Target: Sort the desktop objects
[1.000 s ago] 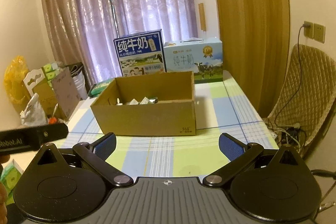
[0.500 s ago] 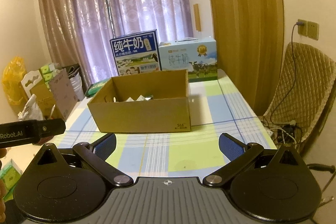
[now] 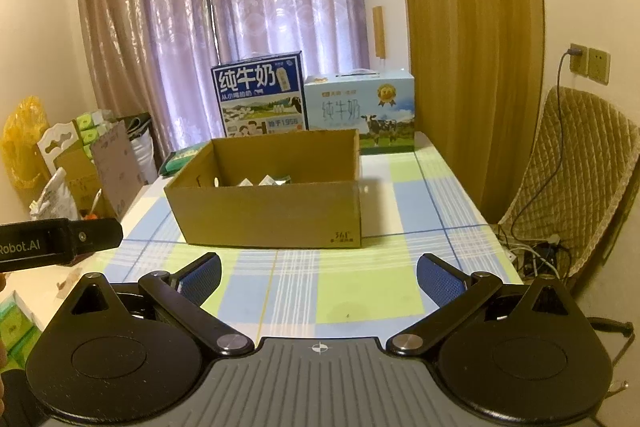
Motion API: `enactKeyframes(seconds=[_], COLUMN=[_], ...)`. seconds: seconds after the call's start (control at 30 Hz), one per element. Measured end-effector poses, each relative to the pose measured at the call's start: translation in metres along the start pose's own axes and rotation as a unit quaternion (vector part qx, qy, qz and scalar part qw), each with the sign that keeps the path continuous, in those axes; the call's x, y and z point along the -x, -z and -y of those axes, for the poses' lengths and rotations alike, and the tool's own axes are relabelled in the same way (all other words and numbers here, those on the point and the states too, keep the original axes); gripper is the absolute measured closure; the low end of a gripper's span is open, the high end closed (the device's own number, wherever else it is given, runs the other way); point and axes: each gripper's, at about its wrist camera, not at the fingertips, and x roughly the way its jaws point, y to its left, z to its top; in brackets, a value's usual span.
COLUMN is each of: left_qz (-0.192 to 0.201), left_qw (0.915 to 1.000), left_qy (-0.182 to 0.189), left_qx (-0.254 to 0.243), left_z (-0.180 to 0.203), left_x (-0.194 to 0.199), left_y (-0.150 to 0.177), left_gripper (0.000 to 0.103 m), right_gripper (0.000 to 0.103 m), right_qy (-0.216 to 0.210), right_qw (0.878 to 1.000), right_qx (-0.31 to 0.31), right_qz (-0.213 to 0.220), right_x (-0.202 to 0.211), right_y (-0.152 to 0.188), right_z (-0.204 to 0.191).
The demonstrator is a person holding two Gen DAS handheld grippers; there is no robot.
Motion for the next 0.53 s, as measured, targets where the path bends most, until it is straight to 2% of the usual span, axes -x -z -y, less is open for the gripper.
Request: enactKeyframes(seconds=[0.53], left_qz=[0.006], left_qw=[0.9999], left_qy=[0.006], left_qx=[0.008], left_z=[-0.0056], left_x=[0.0002], left_y=[0.0007], left_gripper=[0.001], right_gripper=[0.002], right_qy=[-0.001], right_qw=[1.0], right_qx=[0.005], right_qz=[-0.001], right_x=[-0.0002], right_y=[0.0006], right_z=[-0.0036])
